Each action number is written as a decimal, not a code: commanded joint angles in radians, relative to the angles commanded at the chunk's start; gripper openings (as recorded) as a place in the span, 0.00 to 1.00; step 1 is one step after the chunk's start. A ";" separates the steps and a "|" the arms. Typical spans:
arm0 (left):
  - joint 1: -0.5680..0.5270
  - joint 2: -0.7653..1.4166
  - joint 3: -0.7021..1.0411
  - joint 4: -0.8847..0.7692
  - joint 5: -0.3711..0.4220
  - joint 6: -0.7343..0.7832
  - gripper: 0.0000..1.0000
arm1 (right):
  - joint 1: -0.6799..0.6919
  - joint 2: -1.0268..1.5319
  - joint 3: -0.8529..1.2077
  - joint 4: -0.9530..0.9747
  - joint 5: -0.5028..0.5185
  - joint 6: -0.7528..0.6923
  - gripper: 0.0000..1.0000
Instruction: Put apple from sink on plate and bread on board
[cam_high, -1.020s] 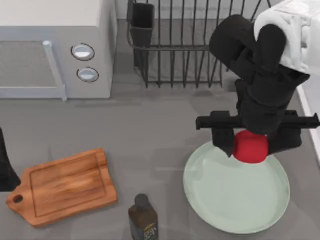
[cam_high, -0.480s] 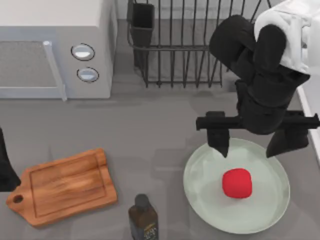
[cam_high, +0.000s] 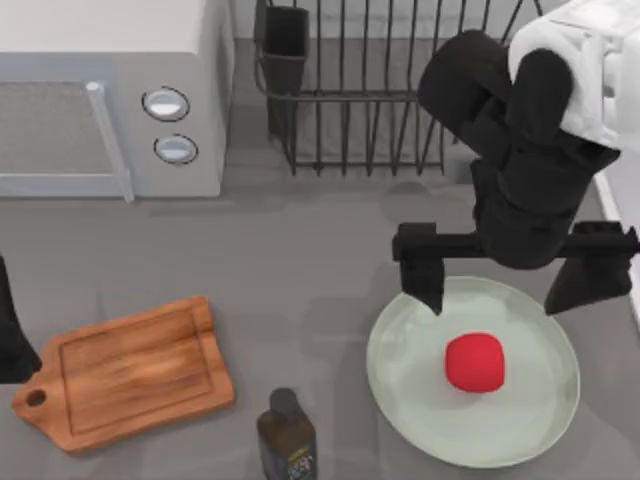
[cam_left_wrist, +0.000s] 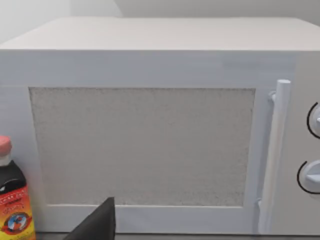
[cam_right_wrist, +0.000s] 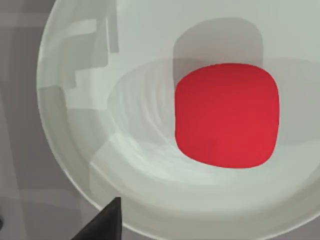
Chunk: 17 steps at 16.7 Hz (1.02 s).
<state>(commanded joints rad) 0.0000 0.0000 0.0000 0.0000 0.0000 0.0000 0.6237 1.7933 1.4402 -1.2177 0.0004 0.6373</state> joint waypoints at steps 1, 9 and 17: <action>0.000 0.000 0.000 0.000 0.000 0.000 1.00 | -0.001 0.001 0.000 0.000 0.000 0.000 1.00; 0.000 0.000 0.000 0.000 0.000 0.000 1.00 | -0.100 -0.270 -0.230 0.194 0.000 -0.101 1.00; 0.000 0.000 0.000 0.000 0.000 0.000 1.00 | -0.340 -1.017 -0.787 0.661 0.000 -0.346 1.00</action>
<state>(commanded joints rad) 0.0000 0.0000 0.0000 0.0000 0.0000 0.0000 0.2842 0.7760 0.6535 -0.5564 0.0001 0.2910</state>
